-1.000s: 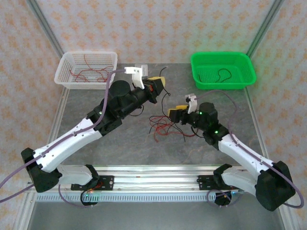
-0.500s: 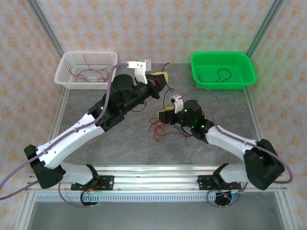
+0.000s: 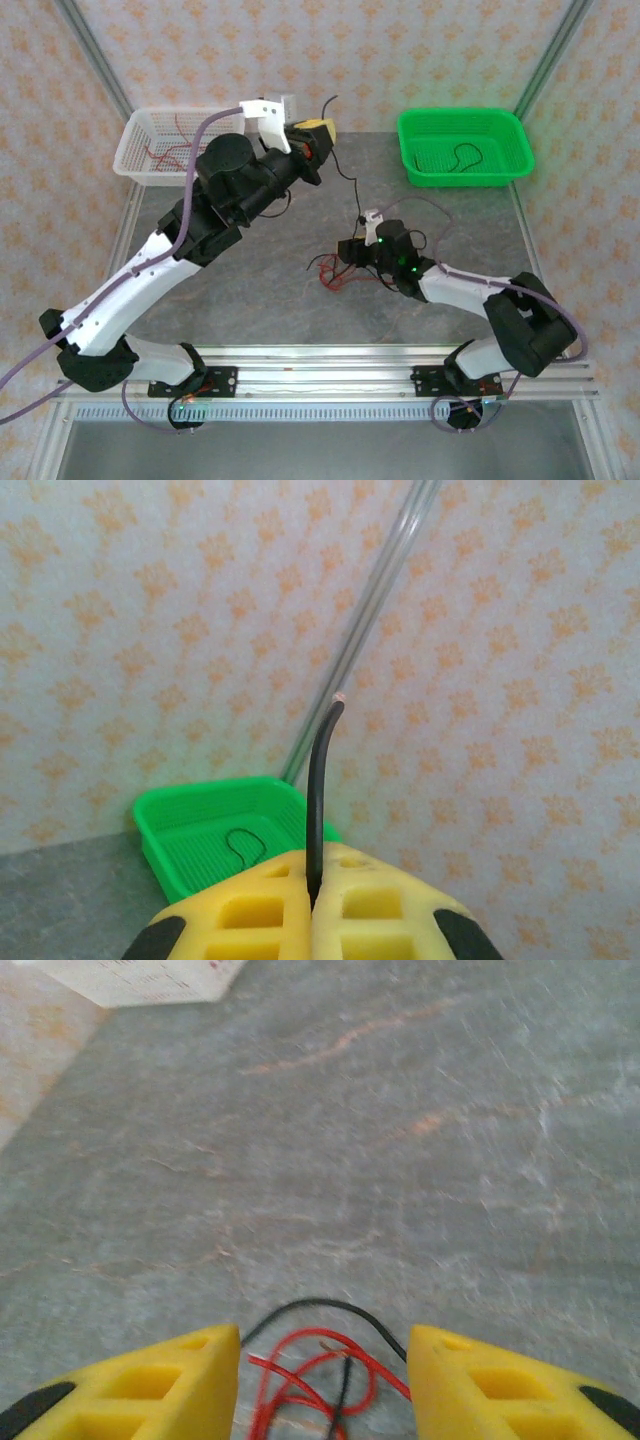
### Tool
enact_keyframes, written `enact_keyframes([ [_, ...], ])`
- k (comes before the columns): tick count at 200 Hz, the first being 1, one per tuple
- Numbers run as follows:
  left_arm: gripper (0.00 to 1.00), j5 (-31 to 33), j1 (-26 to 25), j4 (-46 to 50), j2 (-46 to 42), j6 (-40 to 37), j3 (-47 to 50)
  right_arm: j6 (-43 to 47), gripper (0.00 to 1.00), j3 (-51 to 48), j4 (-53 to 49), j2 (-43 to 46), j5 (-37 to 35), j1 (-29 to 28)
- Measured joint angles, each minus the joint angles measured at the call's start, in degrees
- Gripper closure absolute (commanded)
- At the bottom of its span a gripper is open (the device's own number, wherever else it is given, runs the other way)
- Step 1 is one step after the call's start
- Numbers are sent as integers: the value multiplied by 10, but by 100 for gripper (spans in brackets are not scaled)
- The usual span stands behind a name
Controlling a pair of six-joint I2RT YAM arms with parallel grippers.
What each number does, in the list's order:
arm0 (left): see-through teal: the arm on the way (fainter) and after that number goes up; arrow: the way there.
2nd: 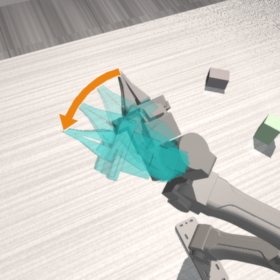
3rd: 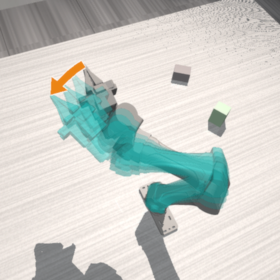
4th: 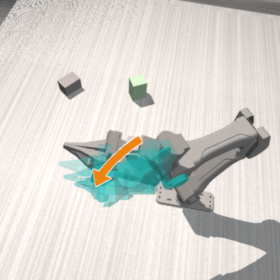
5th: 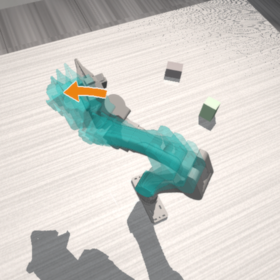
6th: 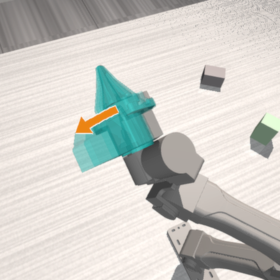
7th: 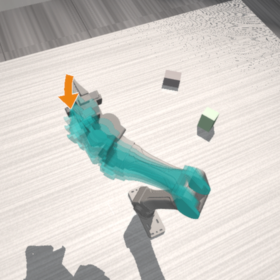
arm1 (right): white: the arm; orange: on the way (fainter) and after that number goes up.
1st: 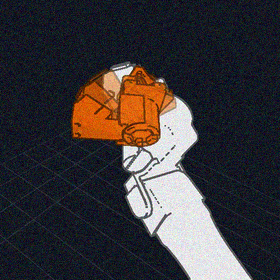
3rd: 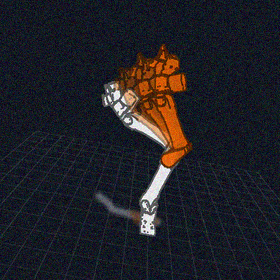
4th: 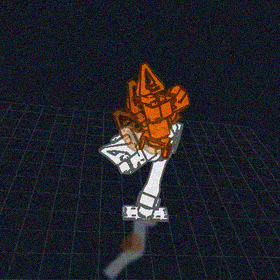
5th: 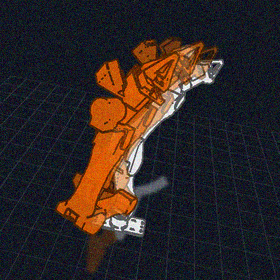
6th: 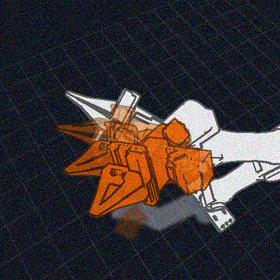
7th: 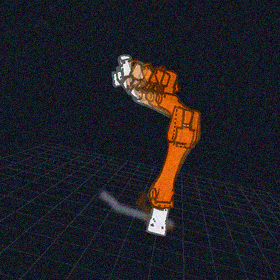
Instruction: Untangle the cables
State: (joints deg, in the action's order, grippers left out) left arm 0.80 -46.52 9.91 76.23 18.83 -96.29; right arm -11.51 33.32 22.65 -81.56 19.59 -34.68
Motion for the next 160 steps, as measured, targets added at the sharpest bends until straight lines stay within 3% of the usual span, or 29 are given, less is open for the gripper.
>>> enact_keyframes([
  [84,100,61,0,25,-37,-40,-14,-35,42,-69,26,-12,-48,0],
  [160,100,83,0,23,-52,-39,34,65,33,-82,-56,237,-30,0],
])
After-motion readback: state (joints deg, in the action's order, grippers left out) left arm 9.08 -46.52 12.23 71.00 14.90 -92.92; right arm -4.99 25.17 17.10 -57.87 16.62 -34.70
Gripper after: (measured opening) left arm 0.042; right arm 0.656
